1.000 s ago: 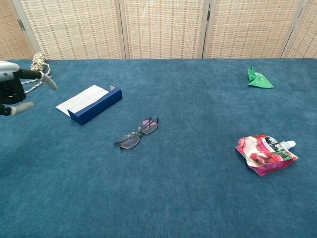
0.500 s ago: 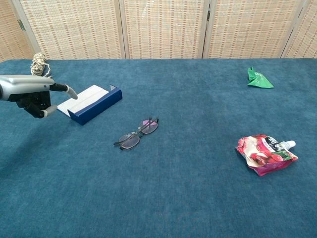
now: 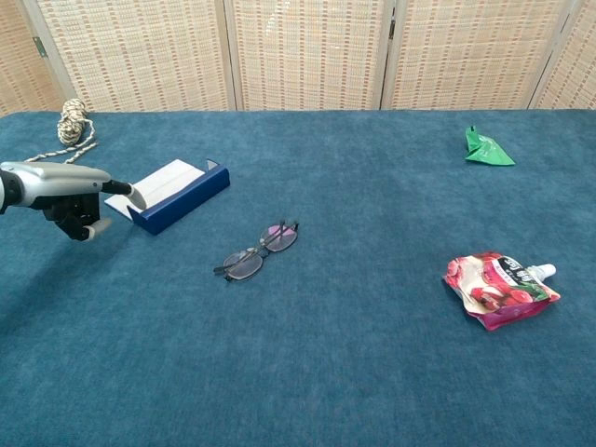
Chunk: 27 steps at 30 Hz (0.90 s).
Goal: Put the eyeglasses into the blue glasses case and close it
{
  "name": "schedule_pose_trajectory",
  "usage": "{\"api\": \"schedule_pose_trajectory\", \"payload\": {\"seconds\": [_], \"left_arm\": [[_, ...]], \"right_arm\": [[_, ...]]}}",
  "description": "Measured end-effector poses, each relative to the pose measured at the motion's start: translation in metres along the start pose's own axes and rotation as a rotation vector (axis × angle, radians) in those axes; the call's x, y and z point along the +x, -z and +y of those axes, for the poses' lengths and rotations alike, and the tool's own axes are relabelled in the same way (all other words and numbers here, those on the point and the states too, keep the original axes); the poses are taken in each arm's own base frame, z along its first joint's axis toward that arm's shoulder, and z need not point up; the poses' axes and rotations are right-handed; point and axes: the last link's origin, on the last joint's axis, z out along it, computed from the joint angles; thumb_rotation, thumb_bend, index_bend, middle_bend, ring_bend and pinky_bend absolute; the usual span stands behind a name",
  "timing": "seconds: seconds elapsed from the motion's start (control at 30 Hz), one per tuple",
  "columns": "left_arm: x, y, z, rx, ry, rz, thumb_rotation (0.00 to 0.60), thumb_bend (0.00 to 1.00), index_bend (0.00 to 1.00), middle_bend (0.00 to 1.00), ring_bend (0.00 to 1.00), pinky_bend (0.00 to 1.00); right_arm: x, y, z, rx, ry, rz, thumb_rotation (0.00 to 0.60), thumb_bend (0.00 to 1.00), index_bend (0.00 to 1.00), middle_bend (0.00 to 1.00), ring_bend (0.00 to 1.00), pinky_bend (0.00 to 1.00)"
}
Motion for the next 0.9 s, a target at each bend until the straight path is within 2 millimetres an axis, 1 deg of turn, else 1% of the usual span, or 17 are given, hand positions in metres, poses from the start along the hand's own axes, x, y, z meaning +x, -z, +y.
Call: {"api": "schedule_pose_trajectory", "payload": {"seconds": [0.1,0.17,0.3,0.47,0.53,0.6,0.67,0.8,0.9], "left_arm": [[-0.002,0.002,0.001,-0.003,-0.025,-0.009,0.600,0.67,0.24,0.97,0.98,1.00],[-0.002,0.005,0.002,-0.010,-0.034,-0.015,0.600,0.67,0.30,0.97,0.98,1.00],[-0.005,0.017,0.010,-0.035,-0.068,-0.044,0.600,0.67,0.39,0.97,0.98,1.00],[-0.009,0.031,0.024,-0.075,-0.068,-0.099,0.600,0.67,0.43,0.97,0.98,1.00],[-0.008,0.037,0.032,-0.098,-0.063,-0.118,0.600,0.67,0.42,0.97,0.98,1.00],[-0.004,0.042,0.039,-0.114,-0.060,-0.121,0.600,0.67,0.36,0.97,0.98,1.00],[0.001,0.042,0.042,-0.117,-0.060,-0.101,0.600,0.67,0.29,0.97,0.98,1.00],[0.018,0.040,0.043,-0.098,-0.059,-0.004,0.600,0.67,0.22,0.97,0.98,1.00],[0.032,0.036,0.050,-0.105,-0.051,0.050,0.600,0.67,0.20,0.97,0.98,1.00]], "right_arm": [[0.000,0.000,0.001,-0.002,0.000,0.001,0.600,0.29,0.17,0.35,0.26,0.30],[0.000,0.000,0.001,-0.003,0.000,0.000,0.600,0.29,0.17,0.35,0.26,0.30],[-0.001,0.000,0.001,-0.002,-0.001,-0.003,0.600,0.29,0.17,0.35,0.26,0.30],[-0.001,-0.001,0.000,0.003,-0.003,-0.004,0.600,0.29,0.17,0.35,0.26,0.30],[-0.001,-0.001,0.000,0.002,-0.002,-0.004,0.600,0.29,0.17,0.35,0.26,0.30],[-0.001,-0.001,0.001,0.000,-0.002,-0.002,0.600,0.29,0.17,0.35,0.26,0.30],[0.000,0.000,0.001,-0.002,-0.002,-0.001,0.600,0.29,0.17,0.35,0.26,0.30],[0.000,0.001,0.003,-0.008,-0.003,0.002,0.600,0.29,0.17,0.35,0.26,0.30],[0.000,0.002,0.004,-0.013,-0.005,0.003,0.600,0.29,0.17,0.35,0.26,0.30]]}}
